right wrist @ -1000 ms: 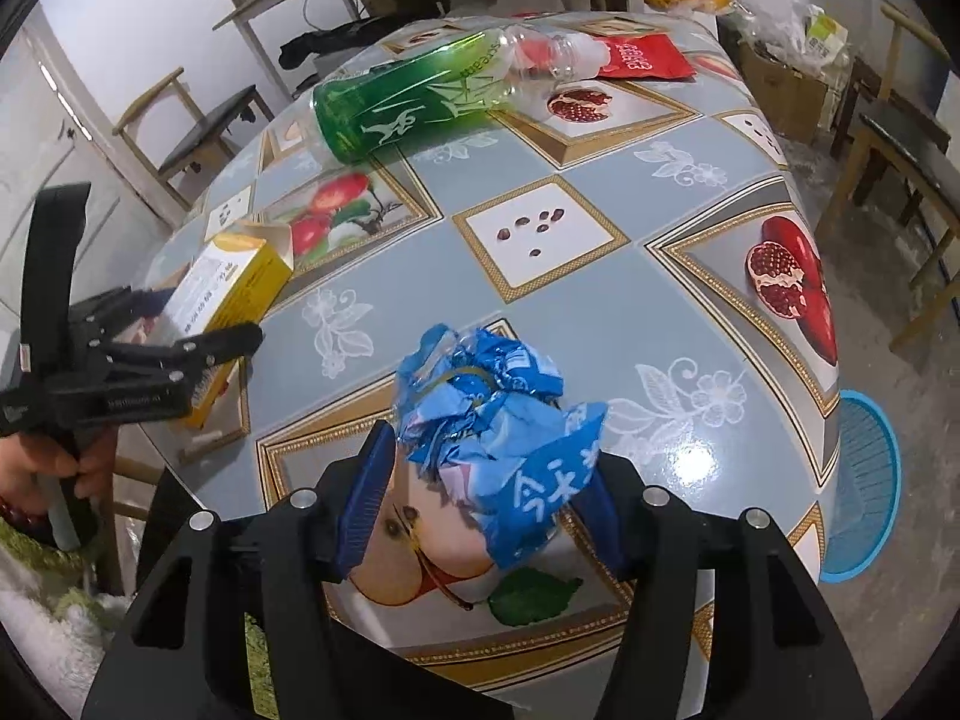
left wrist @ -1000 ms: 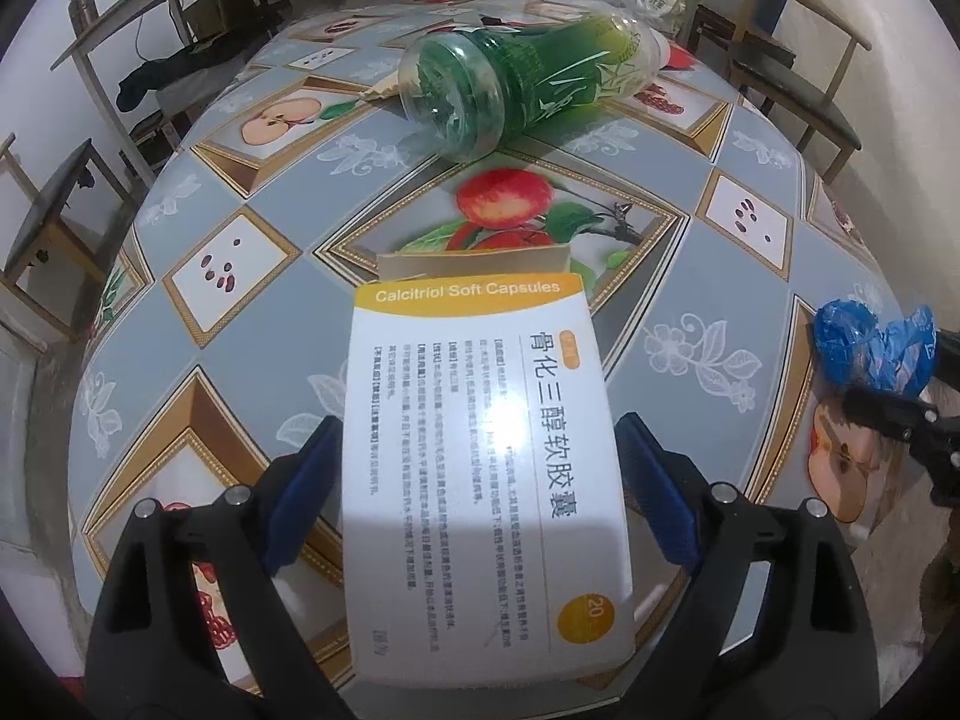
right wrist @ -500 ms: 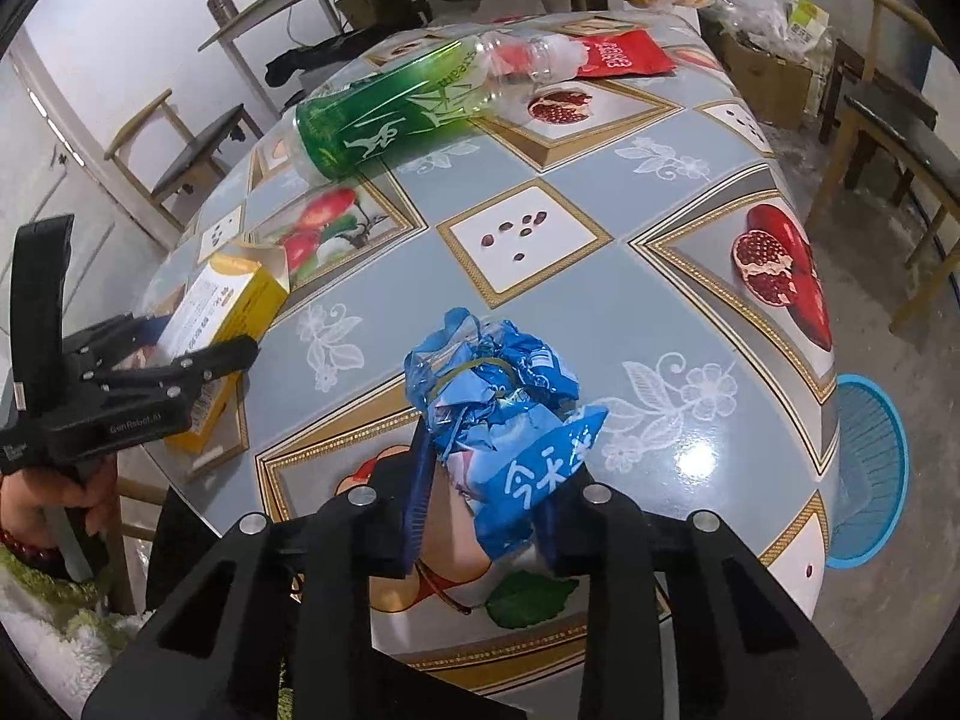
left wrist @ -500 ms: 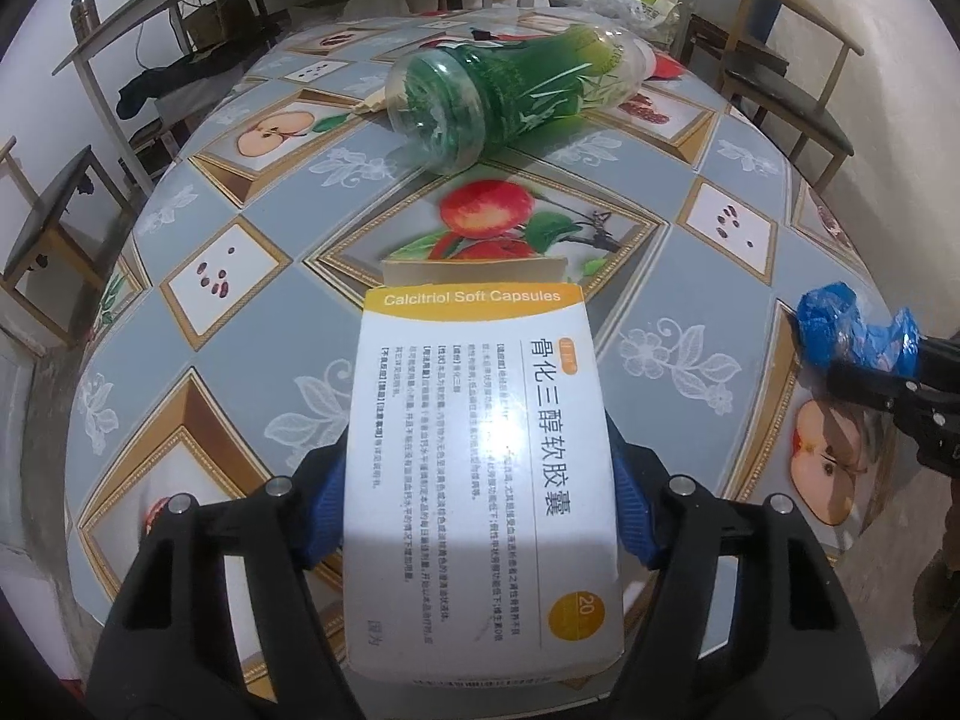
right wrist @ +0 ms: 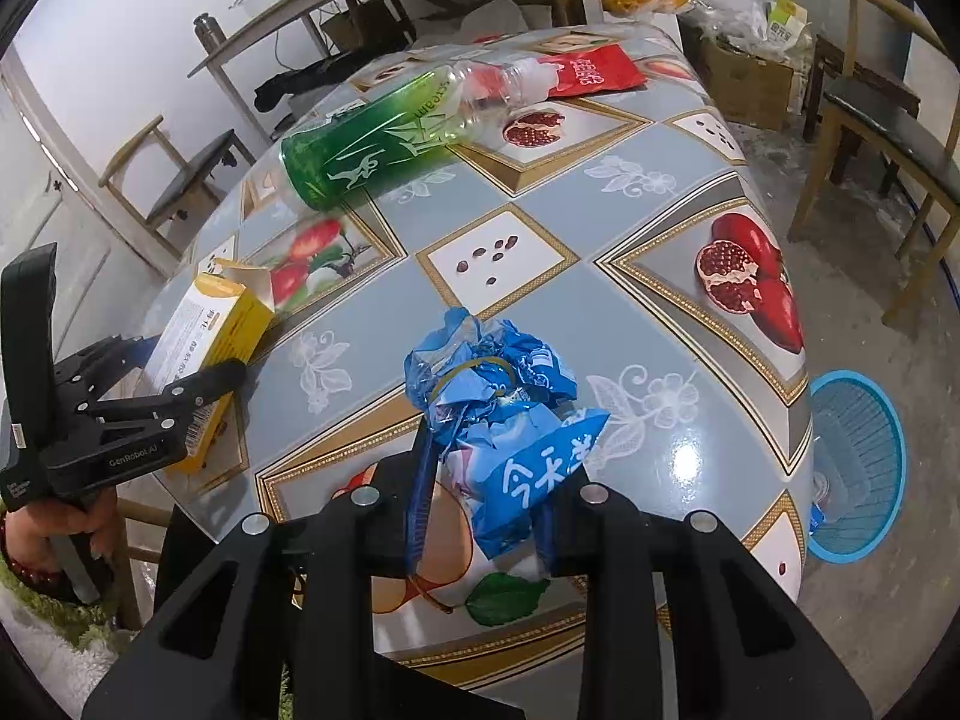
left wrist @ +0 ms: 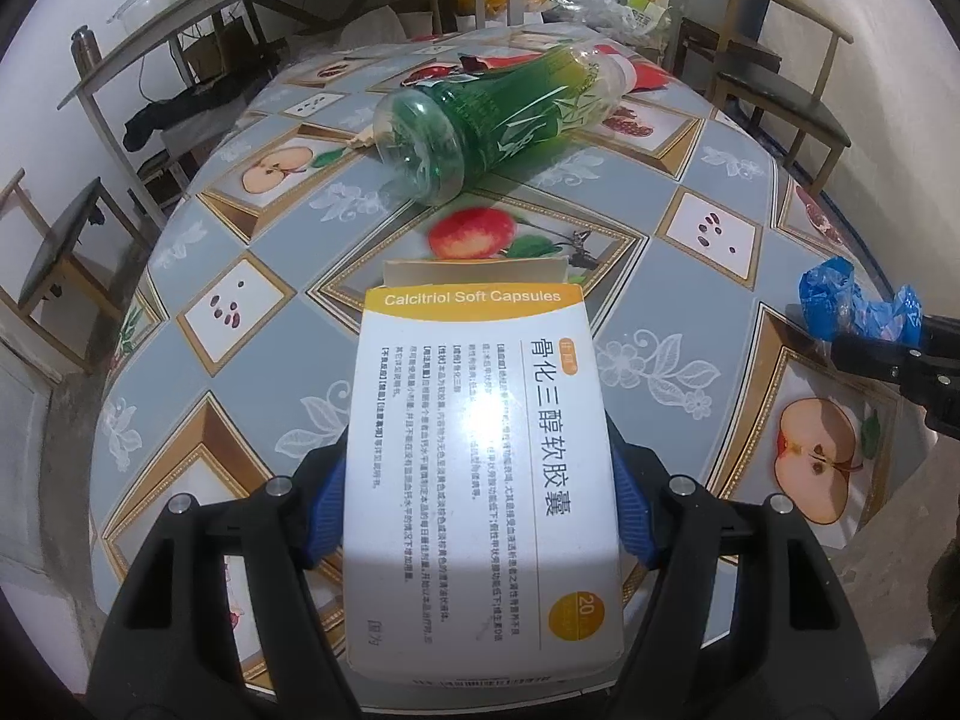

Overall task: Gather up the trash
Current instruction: 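Hold the blue wrapper and white box lifted just above the table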

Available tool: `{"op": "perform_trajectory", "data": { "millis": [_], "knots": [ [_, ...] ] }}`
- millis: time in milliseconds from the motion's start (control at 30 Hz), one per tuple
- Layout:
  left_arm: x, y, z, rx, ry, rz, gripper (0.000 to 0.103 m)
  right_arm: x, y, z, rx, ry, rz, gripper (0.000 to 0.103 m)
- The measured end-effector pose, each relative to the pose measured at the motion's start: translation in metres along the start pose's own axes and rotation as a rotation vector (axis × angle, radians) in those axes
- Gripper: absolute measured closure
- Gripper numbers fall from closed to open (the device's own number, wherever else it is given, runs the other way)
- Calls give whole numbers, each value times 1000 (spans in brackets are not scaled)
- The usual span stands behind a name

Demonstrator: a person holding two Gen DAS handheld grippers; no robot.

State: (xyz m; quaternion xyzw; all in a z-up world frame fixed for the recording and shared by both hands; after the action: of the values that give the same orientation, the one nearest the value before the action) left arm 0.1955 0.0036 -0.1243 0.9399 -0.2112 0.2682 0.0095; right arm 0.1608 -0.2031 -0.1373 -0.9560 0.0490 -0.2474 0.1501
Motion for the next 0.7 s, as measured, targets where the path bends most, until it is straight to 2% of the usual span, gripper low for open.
{"op": "perform_trajectory", "data": {
  "millis": [700],
  "knots": [
    [5, -4, -11, 86, 36, 51, 36, 5, -1, -7, 1, 20, -6, 76]
  ]
}}
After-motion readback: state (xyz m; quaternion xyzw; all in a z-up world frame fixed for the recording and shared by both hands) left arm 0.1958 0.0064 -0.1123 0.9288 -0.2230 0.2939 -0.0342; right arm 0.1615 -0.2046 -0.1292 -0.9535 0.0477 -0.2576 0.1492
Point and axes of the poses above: each gripper's, at about its wrist camera, not at the fingertips, and z roughly the way its jaws point, y to its right, x to its top, the point moved 8 cm from there along z, roughly the way its jaws point, and after that the axes turned 4 degrees about z, right-handed, at the moved point
